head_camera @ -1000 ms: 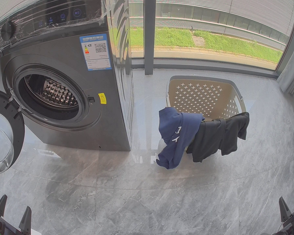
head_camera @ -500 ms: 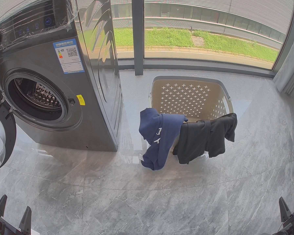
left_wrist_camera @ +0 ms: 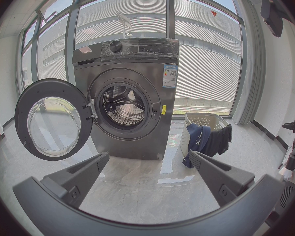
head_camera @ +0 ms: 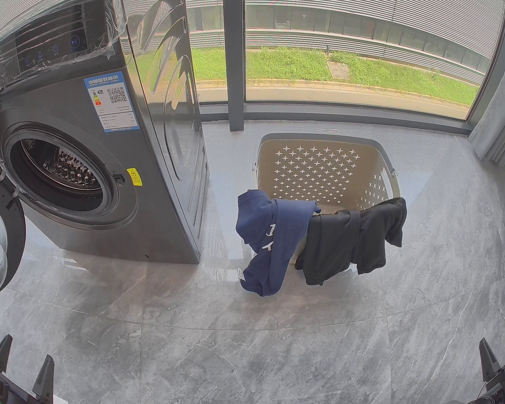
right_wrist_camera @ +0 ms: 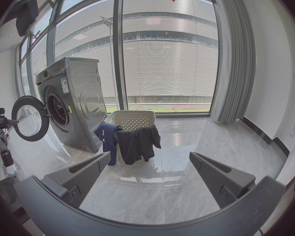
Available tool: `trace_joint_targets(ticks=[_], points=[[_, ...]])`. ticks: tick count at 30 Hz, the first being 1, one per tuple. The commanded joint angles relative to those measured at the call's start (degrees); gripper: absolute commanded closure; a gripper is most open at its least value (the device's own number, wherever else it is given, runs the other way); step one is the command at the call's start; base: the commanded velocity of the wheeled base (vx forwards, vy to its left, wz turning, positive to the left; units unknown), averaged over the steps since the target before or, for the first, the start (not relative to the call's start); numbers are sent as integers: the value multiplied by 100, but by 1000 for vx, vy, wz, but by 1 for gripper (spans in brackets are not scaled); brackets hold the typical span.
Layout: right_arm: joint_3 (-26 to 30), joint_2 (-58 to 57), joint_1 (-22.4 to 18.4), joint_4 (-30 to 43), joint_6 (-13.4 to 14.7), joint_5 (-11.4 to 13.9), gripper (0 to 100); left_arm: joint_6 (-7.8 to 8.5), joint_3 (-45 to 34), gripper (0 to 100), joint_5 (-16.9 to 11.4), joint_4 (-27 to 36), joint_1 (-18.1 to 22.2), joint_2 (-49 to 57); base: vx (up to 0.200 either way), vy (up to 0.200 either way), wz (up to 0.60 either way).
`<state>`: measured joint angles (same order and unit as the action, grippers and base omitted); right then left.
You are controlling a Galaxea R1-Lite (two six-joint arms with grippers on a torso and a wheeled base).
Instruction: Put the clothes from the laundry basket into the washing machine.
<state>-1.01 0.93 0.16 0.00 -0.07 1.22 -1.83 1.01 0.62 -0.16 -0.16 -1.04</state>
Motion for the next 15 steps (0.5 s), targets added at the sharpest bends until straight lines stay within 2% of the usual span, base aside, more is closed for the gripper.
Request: trace_joint_targets(ticks=[1,7,15], points=[[101,-57,2,0,-1,1,0,-2,-101,0,-1,-2,-2,95,0,-200,0],[101,-57,2,0,-1,1,0,-11,-101,0,-1,-2,-2,95,0,-200,0],[101,-57,2,0,-1,1,0,-11,-101,0,-9,-2,-2,95,0,0,0]])
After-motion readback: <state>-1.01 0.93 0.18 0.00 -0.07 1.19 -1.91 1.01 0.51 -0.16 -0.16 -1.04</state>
